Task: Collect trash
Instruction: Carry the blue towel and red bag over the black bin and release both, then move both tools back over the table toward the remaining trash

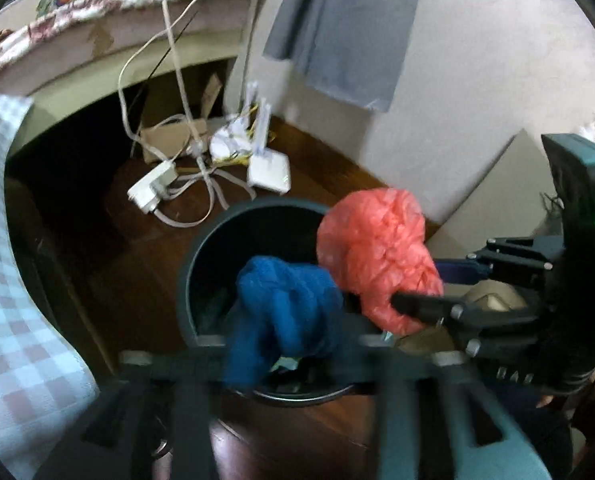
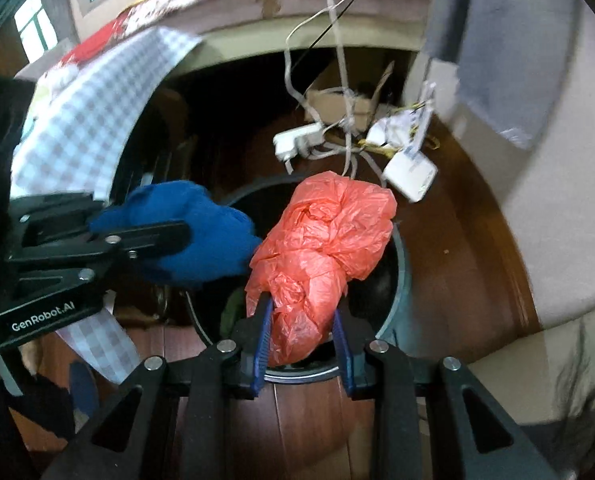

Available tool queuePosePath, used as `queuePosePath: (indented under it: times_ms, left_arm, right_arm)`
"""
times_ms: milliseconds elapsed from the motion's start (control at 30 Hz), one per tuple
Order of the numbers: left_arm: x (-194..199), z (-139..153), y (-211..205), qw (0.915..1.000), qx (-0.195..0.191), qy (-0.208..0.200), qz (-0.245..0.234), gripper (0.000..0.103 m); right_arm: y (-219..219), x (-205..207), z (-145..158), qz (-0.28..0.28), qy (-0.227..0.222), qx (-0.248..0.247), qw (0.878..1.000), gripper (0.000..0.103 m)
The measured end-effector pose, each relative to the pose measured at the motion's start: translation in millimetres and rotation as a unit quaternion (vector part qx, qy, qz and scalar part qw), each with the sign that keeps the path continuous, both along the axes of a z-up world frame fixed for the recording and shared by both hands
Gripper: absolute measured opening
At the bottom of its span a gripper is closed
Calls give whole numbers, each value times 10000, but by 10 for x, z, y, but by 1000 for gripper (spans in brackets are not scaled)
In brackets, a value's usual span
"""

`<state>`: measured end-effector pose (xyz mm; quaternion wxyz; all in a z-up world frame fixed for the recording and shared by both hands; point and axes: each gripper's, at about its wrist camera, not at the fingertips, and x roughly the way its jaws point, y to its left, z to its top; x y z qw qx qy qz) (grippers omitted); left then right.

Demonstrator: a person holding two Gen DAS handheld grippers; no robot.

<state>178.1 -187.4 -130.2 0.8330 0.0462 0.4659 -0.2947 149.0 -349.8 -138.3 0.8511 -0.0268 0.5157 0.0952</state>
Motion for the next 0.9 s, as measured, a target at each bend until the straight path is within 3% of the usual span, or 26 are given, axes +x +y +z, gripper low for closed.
queuePosePath:
  times_ms: [67, 167, 333, 533, 900]
  left_arm:
    - [-9, -40, 82, 9994, 202, -70, 254, 81]
    - [-59, -14, 212, 9983, 311, -104, 484, 94]
    - [-182, 199, 291, 9958, 382, -477, 686, 95]
    - [-333, 675, 379, 9902, 263, -1055, 878, 98]
    - [-418, 1252, 1003, 9746, 221, -1641, 1510, 98]
  right_arm:
    - [-9, 86, -249, -98, 242, -401, 9989, 99]
    - [-91, 97, -350, -332, 278, -592, 9973, 99]
    - [-177, -7, -68, -717, -56, -531, 9960, 103]
    - [-69, -140, 444, -843, -658, -472, 9931, 103]
    - [459, -162, 1224, -564, -1421, -161, 9881, 103]
